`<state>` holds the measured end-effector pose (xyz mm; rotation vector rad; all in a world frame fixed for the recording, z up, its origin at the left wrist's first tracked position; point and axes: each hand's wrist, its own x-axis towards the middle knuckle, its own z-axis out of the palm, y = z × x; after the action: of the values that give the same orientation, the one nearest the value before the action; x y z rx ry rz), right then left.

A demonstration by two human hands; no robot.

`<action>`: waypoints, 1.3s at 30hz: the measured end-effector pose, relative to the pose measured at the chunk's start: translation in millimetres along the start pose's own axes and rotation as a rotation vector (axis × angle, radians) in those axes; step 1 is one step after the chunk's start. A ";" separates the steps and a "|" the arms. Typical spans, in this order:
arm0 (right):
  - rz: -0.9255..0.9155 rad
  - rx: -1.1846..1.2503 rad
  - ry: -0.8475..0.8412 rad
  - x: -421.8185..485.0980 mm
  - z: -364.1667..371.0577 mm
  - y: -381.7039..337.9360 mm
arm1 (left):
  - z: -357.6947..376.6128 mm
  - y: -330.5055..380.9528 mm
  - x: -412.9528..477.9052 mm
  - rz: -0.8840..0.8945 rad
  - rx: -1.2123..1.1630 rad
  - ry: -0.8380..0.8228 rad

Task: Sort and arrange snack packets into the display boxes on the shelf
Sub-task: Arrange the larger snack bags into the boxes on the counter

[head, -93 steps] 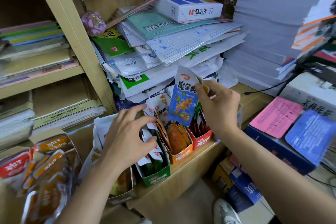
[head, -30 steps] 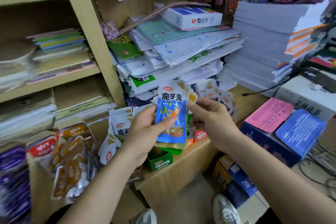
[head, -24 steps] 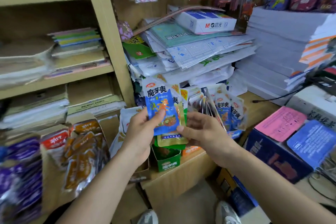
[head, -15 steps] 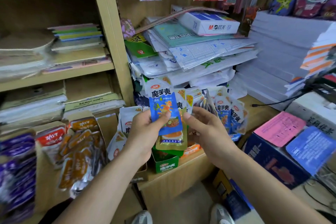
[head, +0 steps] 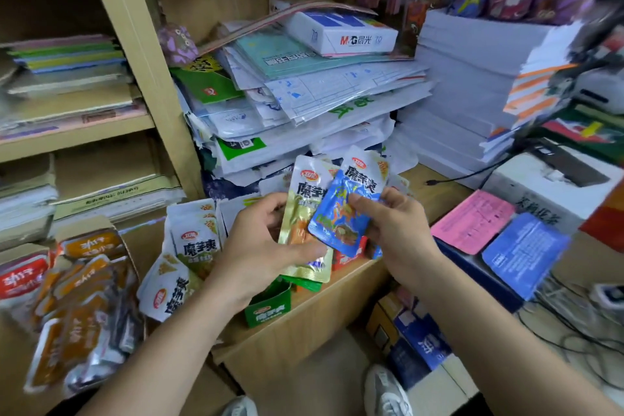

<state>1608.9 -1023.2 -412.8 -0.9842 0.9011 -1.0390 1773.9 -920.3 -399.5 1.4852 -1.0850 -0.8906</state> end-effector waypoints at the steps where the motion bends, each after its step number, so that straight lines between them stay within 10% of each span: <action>1: -0.022 0.021 0.041 5.4 -7.4 -3.0 | 2.3 -0.5 1.7 0.007 0.009 0.012; 5: -0.312 -0.147 0.409 34.5 -44.4 -20.6 | 10.5 -5.8 11.2 0.022 0.022 0.160; 10: -0.552 -0.340 0.472 57.8 -66.6 -27.0 | 21.1 -5.9 18.5 0.031 0.027 0.252; 15: -0.391 -0.775 0.329 73.1 -70.9 -13.1 | 24.6 -7.6 22.9 0.019 -0.025 0.211; 18: -0.468 -0.668 0.343 54.6 -66.3 -23.9 | 23.2 -6.9 23.5 0.000 -0.100 0.170; 27: -0.094 -0.225 -0.322 4.2 -10.2 0.5 | 20.2 -2.2 18.7 -0.058 -0.406 0.021; 39: -0.428 -0.382 -0.088 -3.3 38.8 6.6 | -106.4 -13.3 -2.4 0.168 -0.115 0.732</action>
<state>1645.8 -1010.6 -406.9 -1.5806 0.8514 -1.1900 1874.8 -884.4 -393.6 1.4235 -0.5855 -0.2360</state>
